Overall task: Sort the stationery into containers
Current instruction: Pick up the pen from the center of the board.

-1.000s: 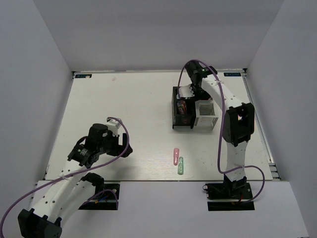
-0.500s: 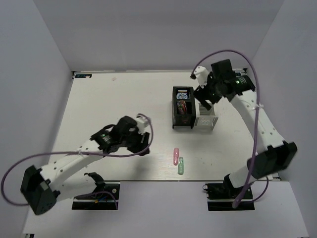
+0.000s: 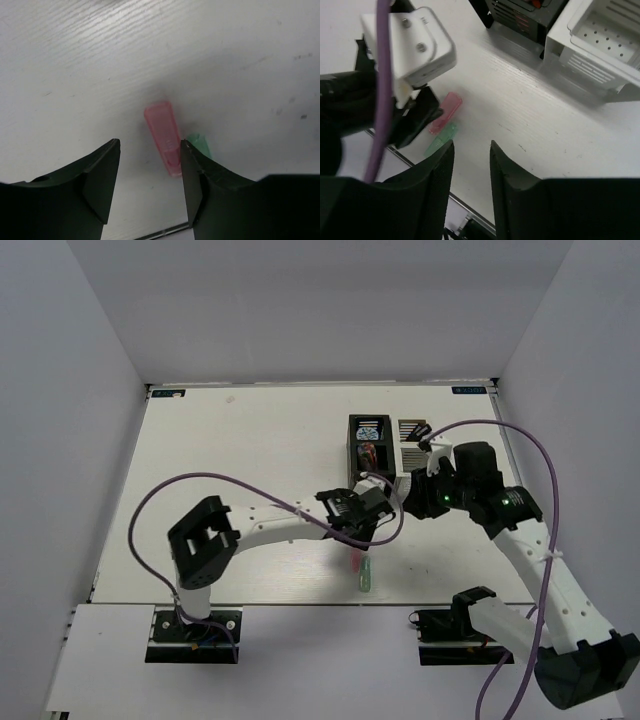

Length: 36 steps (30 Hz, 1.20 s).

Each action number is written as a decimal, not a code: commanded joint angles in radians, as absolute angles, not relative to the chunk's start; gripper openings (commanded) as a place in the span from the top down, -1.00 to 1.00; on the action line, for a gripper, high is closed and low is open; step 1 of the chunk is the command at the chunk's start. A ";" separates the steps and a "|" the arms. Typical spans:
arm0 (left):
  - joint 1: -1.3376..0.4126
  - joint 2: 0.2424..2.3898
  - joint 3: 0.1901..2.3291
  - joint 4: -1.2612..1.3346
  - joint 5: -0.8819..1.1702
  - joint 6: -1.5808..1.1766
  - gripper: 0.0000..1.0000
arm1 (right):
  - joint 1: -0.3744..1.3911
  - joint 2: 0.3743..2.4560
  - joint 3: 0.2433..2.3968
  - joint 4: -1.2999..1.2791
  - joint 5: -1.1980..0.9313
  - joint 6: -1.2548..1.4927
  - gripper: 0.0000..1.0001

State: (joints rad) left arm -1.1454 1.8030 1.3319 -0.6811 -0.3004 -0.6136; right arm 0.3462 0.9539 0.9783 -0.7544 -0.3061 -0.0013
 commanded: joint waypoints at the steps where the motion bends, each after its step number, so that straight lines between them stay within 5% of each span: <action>1: -1.157 1.859 1.454 -0.747 -0.426 -0.759 -0.23 | 0.339 0.913 0.911 -0.661 -0.278 0.089 0.25; 4: -1.164 1.911 1.492 -0.756 -0.439 -0.831 -0.20 | 0.328 0.911 0.882 -0.672 -0.244 0.124 0.43; 33: -1.200 2.137 1.536 -0.913 -0.428 -1.052 -0.15 | 0.216 0.838 0.804 -0.626 -0.285 0.172 0.34; 36: -1.200 2.163 1.532 -0.919 -0.408 -1.057 -0.03 | 0.213 0.839 0.801 -0.630 -0.295 0.173 0.34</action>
State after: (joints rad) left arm -1.1954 2.0975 1.5497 -0.8703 -0.4259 -1.0248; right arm 0.2199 0.8448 0.7990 -0.6544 -0.2695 0.1570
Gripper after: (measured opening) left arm 0.527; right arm 0.330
